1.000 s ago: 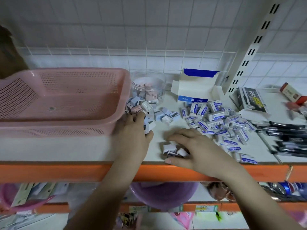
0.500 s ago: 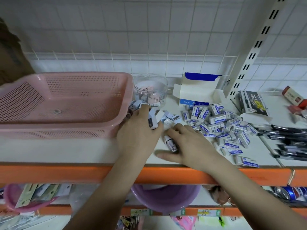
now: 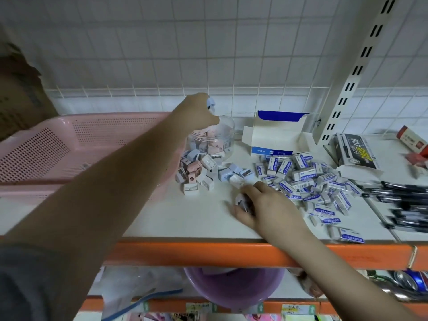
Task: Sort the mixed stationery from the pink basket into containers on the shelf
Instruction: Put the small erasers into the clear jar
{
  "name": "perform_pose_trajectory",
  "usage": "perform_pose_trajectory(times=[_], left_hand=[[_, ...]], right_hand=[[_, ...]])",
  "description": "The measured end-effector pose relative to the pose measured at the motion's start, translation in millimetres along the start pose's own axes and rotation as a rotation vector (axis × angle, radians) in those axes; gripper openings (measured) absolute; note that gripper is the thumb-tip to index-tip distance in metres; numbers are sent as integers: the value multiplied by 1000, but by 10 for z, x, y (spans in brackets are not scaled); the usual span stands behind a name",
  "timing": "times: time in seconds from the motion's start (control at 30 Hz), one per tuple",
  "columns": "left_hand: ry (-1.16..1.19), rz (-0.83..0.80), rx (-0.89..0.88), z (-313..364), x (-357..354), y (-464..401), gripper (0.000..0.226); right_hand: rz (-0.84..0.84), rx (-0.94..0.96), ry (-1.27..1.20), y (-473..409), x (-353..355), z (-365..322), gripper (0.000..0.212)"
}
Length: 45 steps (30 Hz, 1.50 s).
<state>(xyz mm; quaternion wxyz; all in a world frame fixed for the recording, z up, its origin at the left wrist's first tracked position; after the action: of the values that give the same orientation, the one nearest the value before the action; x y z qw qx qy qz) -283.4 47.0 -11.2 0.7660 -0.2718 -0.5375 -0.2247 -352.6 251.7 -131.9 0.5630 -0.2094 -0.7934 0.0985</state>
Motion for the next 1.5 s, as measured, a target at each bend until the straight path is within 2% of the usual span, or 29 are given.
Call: perform_pose_trajectory(times=[0.03, 0.17, 0.23, 0.33, 0.5, 0.63, 0.83, 0.9, 1.0, 1.1, 1.2, 1.33, 1.5], left_hand=[[-10, -27, -3, -7, -31, -63, 13], [-120, -129, 62, -33, -144, -184, 54], [-139, -159, 72, -54, -170, -224, 59], [-120, -144, 75, -62, -132, -251, 49], [-45, 14, 109, 39, 62, -18, 29], [2, 262, 91, 164, -31, 595, 25], [-139, 423, 95, 169, -616, 1289, 24], [-171, 424, 143, 128, -756, 1335, 34], [-312, 324, 275, 29, -896, 1308, 55], [-407, 310, 323, -61, -1000, 1269, 71], [-467, 333, 296, -99, -1065, 1233, 67], [-446, 294, 297, -104, -1115, 1218, 58], [-413, 287, 233, -78, -1109, 1259, 49]], right_hand=[[4, 5, -13, 3, 7, -4, 43], [-45, -19, -132, -4, 30, 14, 54], [-53, -34, -191, -7, 14, 37, 53], [-26, -26, -240, -18, 8, 43, 46], [87, -52, -460, -90, 91, 28, 22], [121, -112, -634, -314, 296, 27, 30], [131, -265, -813, -933, 503, 74, 37], [105, -243, -816, -1229, 521, -10, 33], [87, -149, -711, -1708, 464, -160, 30], [59, -93, -603, -2070, 293, -231, 32], [-29, -103, -493, -2229, 105, -203, 42], [-140, -131, -417, -2230, 22, -148, 39], [-69, -83, -472, -2108, 137, -84, 28]])
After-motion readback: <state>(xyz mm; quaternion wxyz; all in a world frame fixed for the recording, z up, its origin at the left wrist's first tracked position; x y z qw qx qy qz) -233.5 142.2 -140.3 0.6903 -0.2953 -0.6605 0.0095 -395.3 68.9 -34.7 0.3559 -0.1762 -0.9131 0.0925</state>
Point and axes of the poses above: each hand's wrist, its own y-axis away from the middle knuckle, its own x-axis out of the back of the hand, z = x × y, the point moved 1 cm from there along -y, towards the middle knuckle, and after that the axes turned 11 degrees about -y, right-handed, at the moved point
